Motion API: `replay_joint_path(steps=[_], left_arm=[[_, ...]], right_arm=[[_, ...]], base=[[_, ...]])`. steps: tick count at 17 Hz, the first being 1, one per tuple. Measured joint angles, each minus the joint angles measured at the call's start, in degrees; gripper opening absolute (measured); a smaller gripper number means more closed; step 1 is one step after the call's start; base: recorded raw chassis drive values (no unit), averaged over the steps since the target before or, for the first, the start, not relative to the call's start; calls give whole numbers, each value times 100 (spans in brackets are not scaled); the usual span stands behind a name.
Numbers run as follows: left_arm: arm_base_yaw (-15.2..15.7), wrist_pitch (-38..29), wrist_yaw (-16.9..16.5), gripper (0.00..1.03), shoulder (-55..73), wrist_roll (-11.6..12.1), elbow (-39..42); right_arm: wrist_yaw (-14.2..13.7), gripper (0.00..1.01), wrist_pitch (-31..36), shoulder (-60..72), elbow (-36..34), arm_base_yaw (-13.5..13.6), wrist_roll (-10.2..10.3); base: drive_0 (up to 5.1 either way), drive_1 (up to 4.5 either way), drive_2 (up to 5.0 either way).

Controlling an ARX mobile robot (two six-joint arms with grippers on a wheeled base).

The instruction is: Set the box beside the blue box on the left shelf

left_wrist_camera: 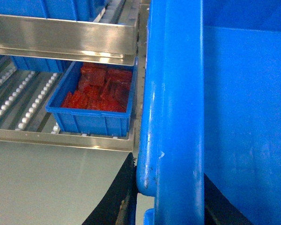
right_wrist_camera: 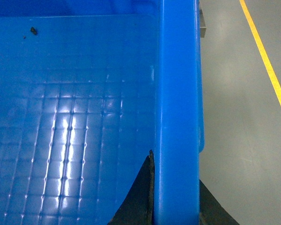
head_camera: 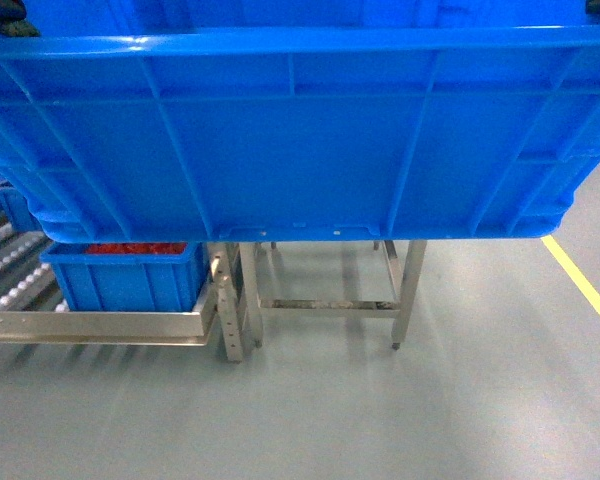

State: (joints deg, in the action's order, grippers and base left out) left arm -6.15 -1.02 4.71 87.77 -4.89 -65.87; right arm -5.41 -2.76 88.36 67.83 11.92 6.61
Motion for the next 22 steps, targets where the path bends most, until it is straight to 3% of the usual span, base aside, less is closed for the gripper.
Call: replay_joint_path(steps=[22], left_arm=[[11,22,-2,19,-2,9,0]], right_arm=[[7,8,-7,4,-2,4,4]], base=[[-504,241,241]])
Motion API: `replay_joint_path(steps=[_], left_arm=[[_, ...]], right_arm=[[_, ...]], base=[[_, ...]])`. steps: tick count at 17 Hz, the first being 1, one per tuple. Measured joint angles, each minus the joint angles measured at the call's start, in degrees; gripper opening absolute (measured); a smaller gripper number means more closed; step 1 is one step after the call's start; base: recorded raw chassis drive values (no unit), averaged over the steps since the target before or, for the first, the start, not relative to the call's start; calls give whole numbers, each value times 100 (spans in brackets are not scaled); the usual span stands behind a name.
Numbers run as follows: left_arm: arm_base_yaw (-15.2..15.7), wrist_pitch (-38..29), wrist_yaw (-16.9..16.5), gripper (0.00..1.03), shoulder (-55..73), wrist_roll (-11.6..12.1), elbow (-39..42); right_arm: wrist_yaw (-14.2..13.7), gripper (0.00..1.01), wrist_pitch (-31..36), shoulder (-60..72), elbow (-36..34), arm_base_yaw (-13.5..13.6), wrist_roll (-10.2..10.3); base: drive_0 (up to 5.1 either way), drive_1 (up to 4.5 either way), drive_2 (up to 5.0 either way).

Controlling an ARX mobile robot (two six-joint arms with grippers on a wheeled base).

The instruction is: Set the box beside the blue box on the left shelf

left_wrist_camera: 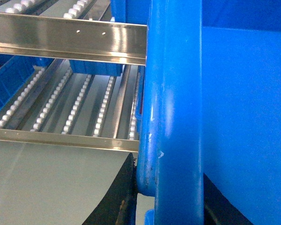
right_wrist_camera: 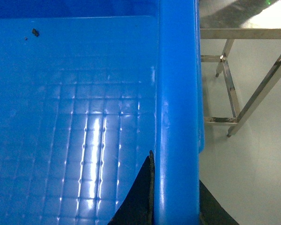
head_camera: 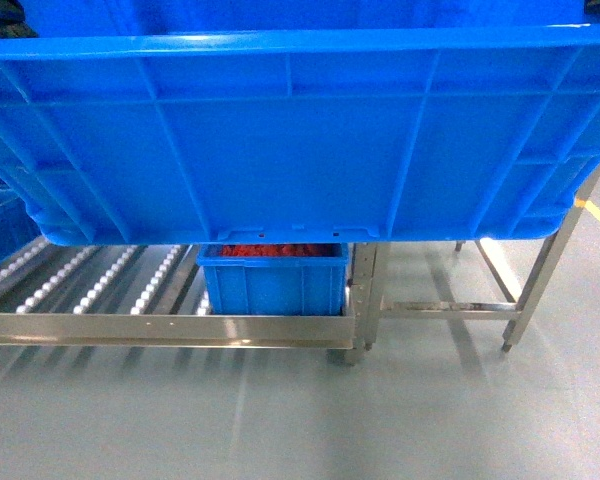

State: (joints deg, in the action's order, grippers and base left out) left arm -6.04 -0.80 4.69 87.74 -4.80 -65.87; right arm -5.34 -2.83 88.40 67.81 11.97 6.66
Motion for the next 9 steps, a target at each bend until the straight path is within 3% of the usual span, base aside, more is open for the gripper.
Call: replay_joint_path(steps=[9], left_arm=[[0,7,-2,19,0,-2,0]], right_arm=[[-4,8,-11,-2,0,0,-7]], base=[[-499,247,247]])
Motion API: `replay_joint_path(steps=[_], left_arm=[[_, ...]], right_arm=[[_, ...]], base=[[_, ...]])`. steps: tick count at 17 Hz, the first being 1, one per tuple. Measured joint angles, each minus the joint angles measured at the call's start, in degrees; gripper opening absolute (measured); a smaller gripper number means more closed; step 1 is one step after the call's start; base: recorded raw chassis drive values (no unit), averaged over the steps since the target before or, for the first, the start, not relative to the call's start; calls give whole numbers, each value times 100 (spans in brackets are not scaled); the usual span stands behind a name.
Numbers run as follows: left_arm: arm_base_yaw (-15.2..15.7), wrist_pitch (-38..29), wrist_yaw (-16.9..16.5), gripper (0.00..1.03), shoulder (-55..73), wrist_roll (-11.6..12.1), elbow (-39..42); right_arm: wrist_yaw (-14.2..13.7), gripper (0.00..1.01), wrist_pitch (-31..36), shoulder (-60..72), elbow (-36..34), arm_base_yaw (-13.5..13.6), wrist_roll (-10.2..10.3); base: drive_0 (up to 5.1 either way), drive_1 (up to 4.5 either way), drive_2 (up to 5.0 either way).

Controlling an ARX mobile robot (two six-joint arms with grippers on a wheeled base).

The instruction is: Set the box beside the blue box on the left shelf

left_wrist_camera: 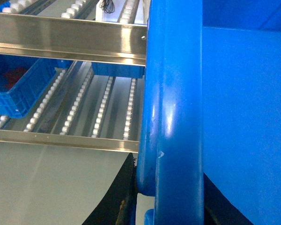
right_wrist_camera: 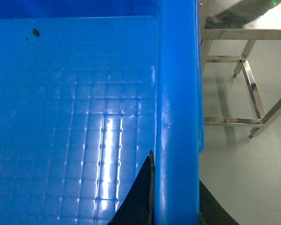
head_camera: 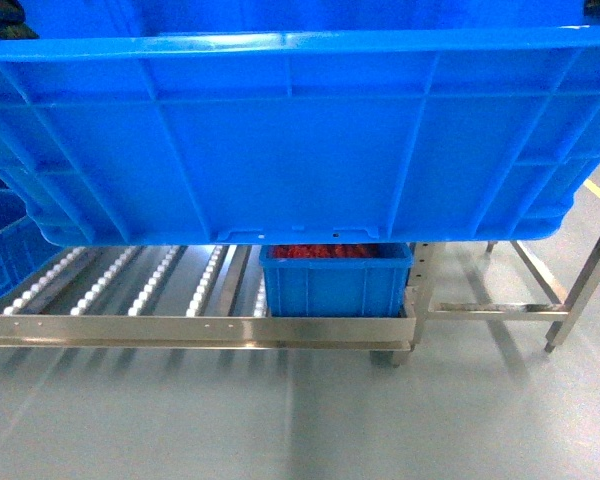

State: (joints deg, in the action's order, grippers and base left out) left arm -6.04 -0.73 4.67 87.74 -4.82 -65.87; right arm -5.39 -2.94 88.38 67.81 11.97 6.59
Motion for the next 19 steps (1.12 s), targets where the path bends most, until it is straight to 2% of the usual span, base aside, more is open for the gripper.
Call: replay_joint_path(steps=[19], left_arm=[[0,-13,2,19,-4,4,0]], right_arm=[[7,8,13,0,0,0,4]], base=[[-505,241,241]])
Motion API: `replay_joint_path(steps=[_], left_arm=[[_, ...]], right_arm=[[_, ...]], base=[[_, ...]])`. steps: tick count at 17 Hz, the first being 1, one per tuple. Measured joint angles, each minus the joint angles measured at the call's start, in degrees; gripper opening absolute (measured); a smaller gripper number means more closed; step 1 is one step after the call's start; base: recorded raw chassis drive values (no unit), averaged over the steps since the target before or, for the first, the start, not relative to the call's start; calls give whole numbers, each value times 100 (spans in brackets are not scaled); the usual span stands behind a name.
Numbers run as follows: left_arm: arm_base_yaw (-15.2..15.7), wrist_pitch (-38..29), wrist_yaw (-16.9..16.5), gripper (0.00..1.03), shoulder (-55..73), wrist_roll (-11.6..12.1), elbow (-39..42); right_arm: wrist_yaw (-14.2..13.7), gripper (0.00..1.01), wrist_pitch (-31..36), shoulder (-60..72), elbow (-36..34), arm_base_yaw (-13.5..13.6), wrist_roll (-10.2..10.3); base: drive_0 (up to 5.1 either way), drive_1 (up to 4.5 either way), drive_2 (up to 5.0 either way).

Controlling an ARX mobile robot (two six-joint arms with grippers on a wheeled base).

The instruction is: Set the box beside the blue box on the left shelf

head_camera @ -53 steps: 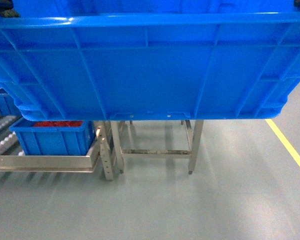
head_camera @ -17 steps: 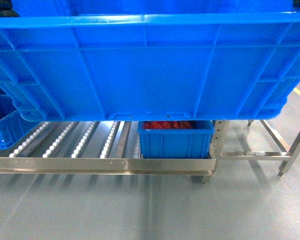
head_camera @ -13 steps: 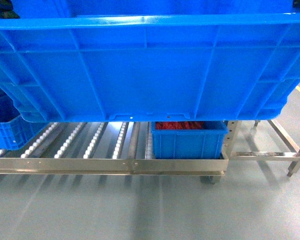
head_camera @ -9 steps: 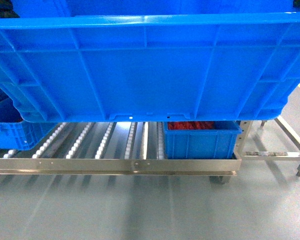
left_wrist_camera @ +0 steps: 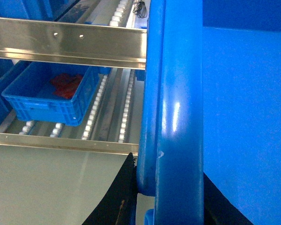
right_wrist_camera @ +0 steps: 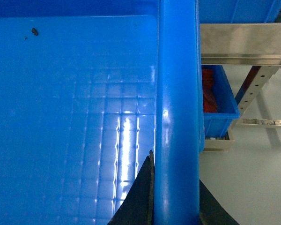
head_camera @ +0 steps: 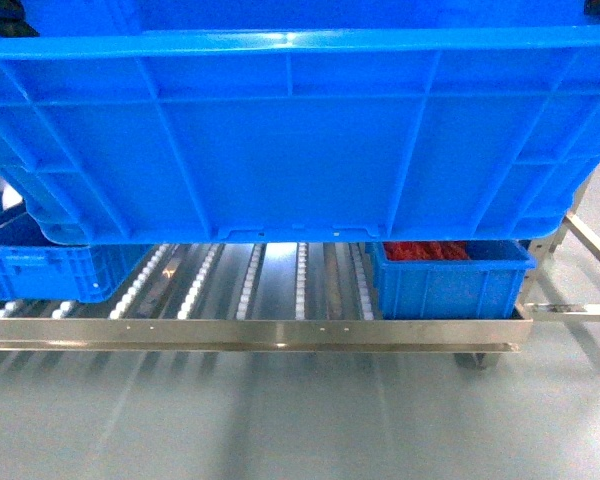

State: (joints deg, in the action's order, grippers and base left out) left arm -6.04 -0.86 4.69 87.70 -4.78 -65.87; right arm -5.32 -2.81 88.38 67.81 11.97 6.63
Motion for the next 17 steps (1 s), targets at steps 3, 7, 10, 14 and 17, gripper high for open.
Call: replay_joint_path(steps=[3,7,10,14,17], left_arm=[[0,2,0,19,0,0,0],[0,-13,0,19,0,2,0],[28,15,0,19,0,4,0],[26,4,2,19,0,7,0],[26,4,-4,19,0,7,0]], right_arm=[[-2,8,-7,0,0,0,0],[-2,8,4,0,0,0,4],[0,8,15,0,0,20,7],[-17,8,-9,7,0,35,17],[-22,8,-9,7,0,28,17]], base=[[-511,234,234],[-507,238,238],[-507,238,238],[0,0,0],[0,0,0]])
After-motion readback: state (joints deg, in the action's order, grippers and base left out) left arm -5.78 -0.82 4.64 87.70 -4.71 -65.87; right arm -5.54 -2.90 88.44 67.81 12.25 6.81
